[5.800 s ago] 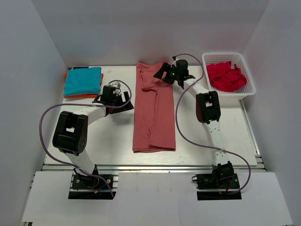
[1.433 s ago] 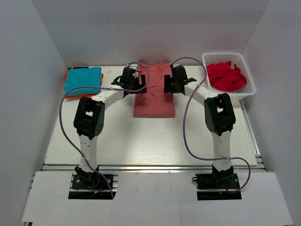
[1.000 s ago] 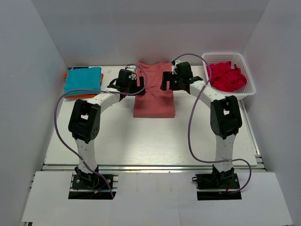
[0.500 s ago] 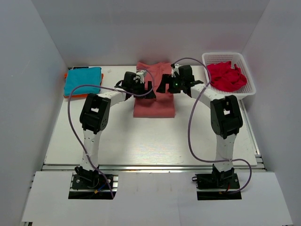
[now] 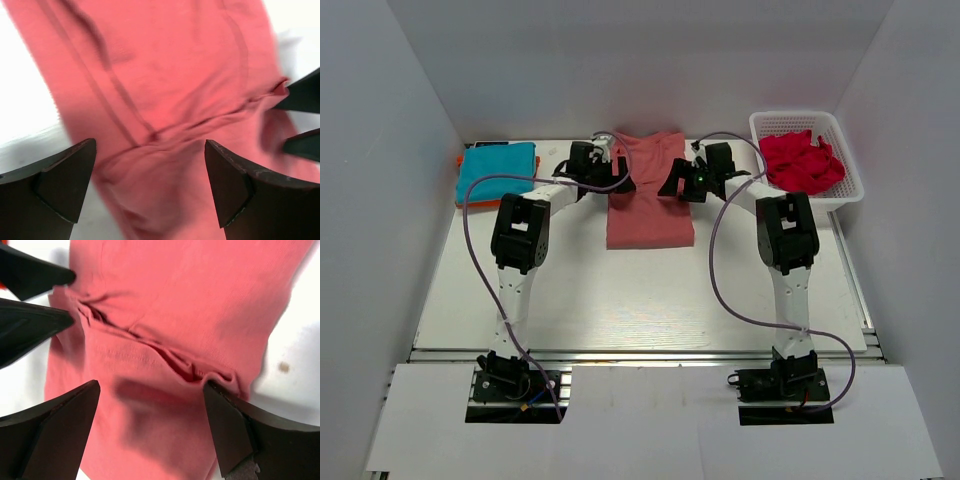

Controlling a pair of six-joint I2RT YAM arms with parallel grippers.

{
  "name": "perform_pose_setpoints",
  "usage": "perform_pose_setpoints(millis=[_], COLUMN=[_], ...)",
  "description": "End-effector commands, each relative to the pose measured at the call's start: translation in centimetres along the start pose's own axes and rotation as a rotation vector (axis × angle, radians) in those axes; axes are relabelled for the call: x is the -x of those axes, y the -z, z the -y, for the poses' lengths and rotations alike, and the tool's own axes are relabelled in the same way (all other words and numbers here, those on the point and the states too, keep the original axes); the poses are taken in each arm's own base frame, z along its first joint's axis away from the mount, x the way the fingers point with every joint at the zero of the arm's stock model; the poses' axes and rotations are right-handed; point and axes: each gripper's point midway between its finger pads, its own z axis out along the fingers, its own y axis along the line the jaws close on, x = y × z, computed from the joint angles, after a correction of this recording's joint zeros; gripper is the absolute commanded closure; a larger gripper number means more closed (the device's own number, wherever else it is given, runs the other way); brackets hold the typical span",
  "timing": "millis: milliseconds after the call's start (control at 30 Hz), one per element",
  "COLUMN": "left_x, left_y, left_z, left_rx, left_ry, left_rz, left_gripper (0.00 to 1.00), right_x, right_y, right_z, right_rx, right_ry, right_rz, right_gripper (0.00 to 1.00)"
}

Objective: Fold and stack the t-shirts
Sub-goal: Fold the folded rectangular tshirt in 1/3 of the way, then grab one side of the 2/3 rectangular tshirt with both arms

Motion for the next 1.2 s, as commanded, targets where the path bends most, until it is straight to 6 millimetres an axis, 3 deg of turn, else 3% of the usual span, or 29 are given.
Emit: perform_pose_setpoints(millis=[0,100,167,267,400,433,500,533,567,600,733,767,800,833,867,900,967,1000,1100,1167], left_x=[1.3,0.3,1.0,3.0,6.7,8.4,8.3,8.2,9.3,8.0,4.5,3.7,1.0,1.1,0.1,-2.7,-4.5,-6.4,-9.3,-10.2], left_y=[-0.1,-0.4,-0.2,0.0,2.2,3.6,4.9,5.6,7.4,7.9,11.2,11.8,12.1,13.3,13.6,13.7,14.0,14.1,13.5,13.0], left_z=[-0.8,-2.0,-2.4,-1.4,0.2,0.8,0.6,0.5,2.0,1.1,1.9,1.8,1.2,1.6,1.6,1.8,2.0,2.5,3.2,3.5], left_rx=[-0.003,-0.012,-0.008,-0.039,-0.041,-0.028,0.015,0.038,0.045,0.097,0.132,0.144,0.166,0.174,0.177,0.168,0.153,0.142,0.104,0.09], left_ry=[-0.005,0.028,0.028,0.016,-0.036,-0.056,-0.065,-0.071,-0.097,-0.082,-0.062,-0.043,-0.024,-0.013,0.004,0.031,0.052,0.068,0.09,0.103], left_rz=[0.031,0.009,0.024,0.059,0.116,0.144,0.145,0.142,0.167,0.149,0.095,0.087,0.038,0.053,0.038,-0.014,-0.049,-0.086,-0.147,-0.174], left_gripper=[0.01,0.01,0.01,0.01,0.01,0.01,0.01,0.01,0.01,0.01,0.01,0.01,0.01,0.01,0.01,0.01,0.01,0.01,0.01,0.06], right_x=[1.3,1.9,2.4,3.6,5.4,6.6,7.3,6.3,6.2,5.8,2.7,1.0,-0.1,-0.7,-3.0,-3.2,-5.3,-6.0,-8.4,-9.1], right_y=[-0.7,-0.9,-0.4,0.9,3.5,5.1,7.1,7.3,7.6,9.1,10.7,10.6,11.3,11.4,11.3,11.7,11.4,11.3,10.5,9.8], right_z=[0.8,0.0,-1.1,-2.7,-4.1,-5.6,-6.9,-6.4,-6.1,-6.7,-5.9,-5.1,-5.0,-4.7,-3.8,-3.9,-3.0,-2.7,-1.6,-1.4], right_rx=[0.015,0.069,0.102,0.123,0.121,0.131,0.127,0.113,0.081,0.076,0.025,0.005,-0.002,-0.007,-0.027,-0.029,-0.049,-0.055,-0.063,-0.056], right_ry=[-0.031,-0.023,0.001,0.066,0.13,0.163,0.191,0.183,0.179,0.179,0.13,0.109,0.091,0.085,0.057,0.057,0.025,0.009,-0.039,-0.052], right_rz=[0.02,0.019,0.022,0.051,0.138,0.179,0.223,0.208,0.22,0.236,0.223,0.193,0.184,0.174,0.128,0.127,0.074,0.056,-0.004,-0.032], right_gripper=[0.1,0.1,0.1,0.1,0.1,0.1,0.1,0.1,0.1,0.1,0.1,0.1,0.1,0.1,0.1,0.1,0.1,0.1,0.1,0.1])
